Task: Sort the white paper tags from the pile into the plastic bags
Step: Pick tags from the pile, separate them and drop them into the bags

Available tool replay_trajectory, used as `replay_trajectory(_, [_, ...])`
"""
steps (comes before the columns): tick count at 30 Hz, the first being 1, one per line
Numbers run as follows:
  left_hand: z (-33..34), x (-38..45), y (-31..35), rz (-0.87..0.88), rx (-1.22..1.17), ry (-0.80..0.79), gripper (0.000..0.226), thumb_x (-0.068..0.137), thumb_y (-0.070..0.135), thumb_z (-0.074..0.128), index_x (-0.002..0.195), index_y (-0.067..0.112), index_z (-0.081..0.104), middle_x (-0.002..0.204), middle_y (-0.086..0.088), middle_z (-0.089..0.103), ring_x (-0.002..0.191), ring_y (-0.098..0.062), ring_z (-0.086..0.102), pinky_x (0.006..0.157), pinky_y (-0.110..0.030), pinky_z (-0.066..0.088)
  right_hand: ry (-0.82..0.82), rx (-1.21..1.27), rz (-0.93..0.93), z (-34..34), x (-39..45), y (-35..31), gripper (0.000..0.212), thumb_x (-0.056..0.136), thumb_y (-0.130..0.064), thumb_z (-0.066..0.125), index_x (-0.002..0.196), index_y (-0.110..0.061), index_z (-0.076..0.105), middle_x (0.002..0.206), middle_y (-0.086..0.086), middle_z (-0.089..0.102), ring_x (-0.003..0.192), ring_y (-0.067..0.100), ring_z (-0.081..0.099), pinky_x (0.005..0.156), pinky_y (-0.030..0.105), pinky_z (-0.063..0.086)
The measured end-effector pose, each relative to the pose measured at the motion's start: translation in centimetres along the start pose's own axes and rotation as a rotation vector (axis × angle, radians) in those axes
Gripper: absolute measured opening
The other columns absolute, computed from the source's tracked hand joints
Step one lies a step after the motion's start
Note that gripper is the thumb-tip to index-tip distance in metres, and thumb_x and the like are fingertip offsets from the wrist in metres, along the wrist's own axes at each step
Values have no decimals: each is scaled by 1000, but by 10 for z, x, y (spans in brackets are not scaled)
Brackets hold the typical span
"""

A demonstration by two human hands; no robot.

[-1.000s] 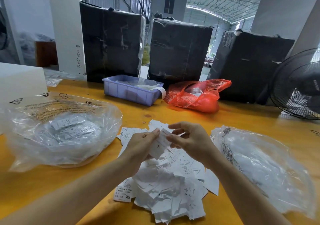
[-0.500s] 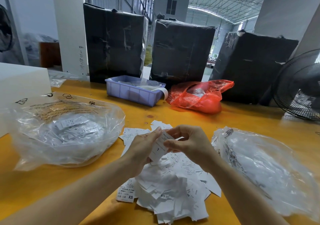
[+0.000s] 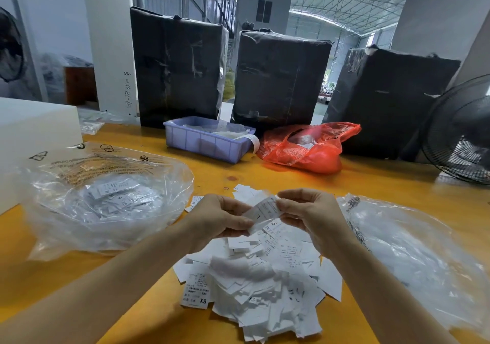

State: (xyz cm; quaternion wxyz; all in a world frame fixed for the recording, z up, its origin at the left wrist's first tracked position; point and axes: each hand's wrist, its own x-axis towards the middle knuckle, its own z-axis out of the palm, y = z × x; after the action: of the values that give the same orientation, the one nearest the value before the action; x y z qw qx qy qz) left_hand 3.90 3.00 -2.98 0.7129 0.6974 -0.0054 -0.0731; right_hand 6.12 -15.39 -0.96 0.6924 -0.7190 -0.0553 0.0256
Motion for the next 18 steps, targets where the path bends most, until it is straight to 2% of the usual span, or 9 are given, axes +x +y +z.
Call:
replay_trajectory(2, [-2,0,2,-6,19,2,24,73,-13,70,86,7,71,70,-6,70,58,-12,67,56,-17,54,22,25,-4,0,0,0,11,77,3,71,83,-6,68,74,10,70,61,13,66,60,21,56])
replay_trajectory(4, [-2,1,2,-7,35,-7,24,72,-8,73,89,8,70,74,-5,70,61,-11,66,58,-17,53,23,32,-10,1,-1,0,13,76,3,72,84,-6,68,75,10,70,64,14,67,61,22,56])
replay_trajectory(9, [-1,2,3,50,90,-19,14,78,5,73,91,9,71,87,-8,71,75,-13,67,73,-24,56,-24,-71,-51,6,-4,1,15,74,2,74,86,-6,69,77,10,72,67,15,68,63,25,57])
replay_trajectory(12, [-10,0,9,77,272,-10,9,80,3,72,88,6,71,82,-8,69,73,-15,64,71,-25,54,-89,-160,-77,8,-8,-3,13,77,-1,72,89,-5,69,76,11,73,64,19,69,64,27,57])
replay_trajectory(14, [-25,0,19,101,427,38,8,81,1,71,84,9,71,75,-3,68,66,-9,62,61,-18,52,-137,-210,-82,9,-11,-6,13,79,-2,70,91,-6,69,73,10,73,62,20,70,62,26,57])
replay_trajectory(16, [-48,-1,35,99,604,141,13,82,1,68,90,10,72,76,1,67,65,-5,61,54,-14,50,-147,-274,-93,8,-12,-10,12,80,-3,70,92,-7,68,73,9,73,63,21,70,63,27,57])
replay_trajectory(18, [-80,-5,52,63,738,265,19,82,0,65,97,11,71,78,3,67,69,-5,61,57,-15,51,-142,-363,-111,3,-13,-18,12,81,-5,69,92,-9,68,74,8,73,64,21,71,69,33,56])
